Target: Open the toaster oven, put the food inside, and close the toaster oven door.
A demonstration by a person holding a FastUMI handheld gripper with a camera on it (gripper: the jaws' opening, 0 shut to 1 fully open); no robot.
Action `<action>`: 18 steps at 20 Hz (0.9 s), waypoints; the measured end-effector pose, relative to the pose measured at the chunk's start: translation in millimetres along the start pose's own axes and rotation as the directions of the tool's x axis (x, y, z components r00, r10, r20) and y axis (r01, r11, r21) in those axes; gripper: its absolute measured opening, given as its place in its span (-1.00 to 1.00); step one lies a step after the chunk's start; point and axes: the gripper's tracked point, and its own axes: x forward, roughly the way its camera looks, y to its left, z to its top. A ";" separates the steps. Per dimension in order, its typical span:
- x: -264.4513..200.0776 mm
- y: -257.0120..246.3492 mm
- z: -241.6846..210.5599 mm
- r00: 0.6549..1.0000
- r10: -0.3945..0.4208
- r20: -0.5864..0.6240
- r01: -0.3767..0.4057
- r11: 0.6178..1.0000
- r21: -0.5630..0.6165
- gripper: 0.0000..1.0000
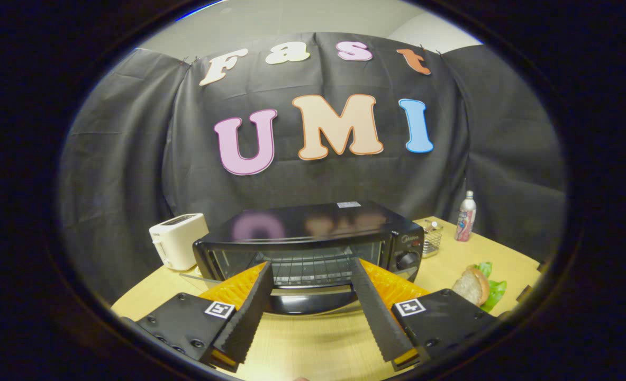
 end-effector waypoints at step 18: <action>-20.8 -25.3 -135.1 0.953 -0.064 -0.296 0.074 0.997 0.021 0.87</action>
